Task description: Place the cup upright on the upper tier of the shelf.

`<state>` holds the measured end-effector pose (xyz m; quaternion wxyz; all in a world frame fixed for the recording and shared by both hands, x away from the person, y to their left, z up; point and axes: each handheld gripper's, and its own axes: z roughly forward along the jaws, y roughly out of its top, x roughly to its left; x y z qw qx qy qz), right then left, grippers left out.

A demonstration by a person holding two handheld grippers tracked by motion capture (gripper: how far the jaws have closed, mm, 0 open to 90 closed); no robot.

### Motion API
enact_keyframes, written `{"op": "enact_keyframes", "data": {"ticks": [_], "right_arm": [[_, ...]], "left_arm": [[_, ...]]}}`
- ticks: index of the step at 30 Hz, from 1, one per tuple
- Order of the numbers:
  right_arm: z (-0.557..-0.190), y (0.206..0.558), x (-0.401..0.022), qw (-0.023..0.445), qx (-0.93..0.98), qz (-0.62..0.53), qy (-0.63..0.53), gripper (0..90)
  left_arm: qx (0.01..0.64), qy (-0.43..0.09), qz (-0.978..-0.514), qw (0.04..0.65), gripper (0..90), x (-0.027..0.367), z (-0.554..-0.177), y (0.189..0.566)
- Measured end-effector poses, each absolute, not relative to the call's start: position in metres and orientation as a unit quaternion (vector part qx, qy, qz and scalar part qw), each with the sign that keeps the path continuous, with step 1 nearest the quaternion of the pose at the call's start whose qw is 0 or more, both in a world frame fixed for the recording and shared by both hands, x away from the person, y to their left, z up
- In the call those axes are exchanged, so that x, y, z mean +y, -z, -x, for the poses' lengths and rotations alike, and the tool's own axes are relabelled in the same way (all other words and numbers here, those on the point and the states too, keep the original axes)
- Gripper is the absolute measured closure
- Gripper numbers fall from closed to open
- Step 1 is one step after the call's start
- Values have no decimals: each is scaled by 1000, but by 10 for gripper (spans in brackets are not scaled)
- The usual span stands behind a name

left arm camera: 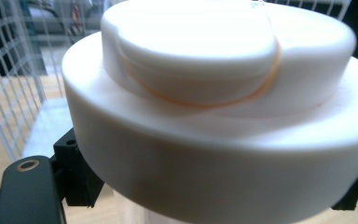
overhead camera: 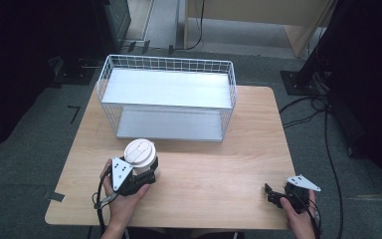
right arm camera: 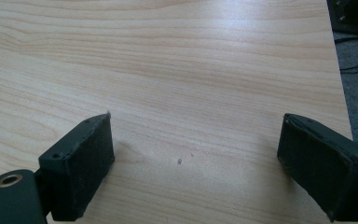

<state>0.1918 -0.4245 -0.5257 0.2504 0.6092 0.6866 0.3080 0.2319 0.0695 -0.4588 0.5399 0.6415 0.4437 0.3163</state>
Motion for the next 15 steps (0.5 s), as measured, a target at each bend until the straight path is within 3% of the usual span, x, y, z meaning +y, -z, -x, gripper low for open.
{"op": "enact_keyframes", "data": {"ticks": [15], "right_arm": [[-192, 526, -424, 250, 687, -609, -308, 103]], "left_arm": [[420, -375, -605, 564, 148, 74, -243, 406]]}}
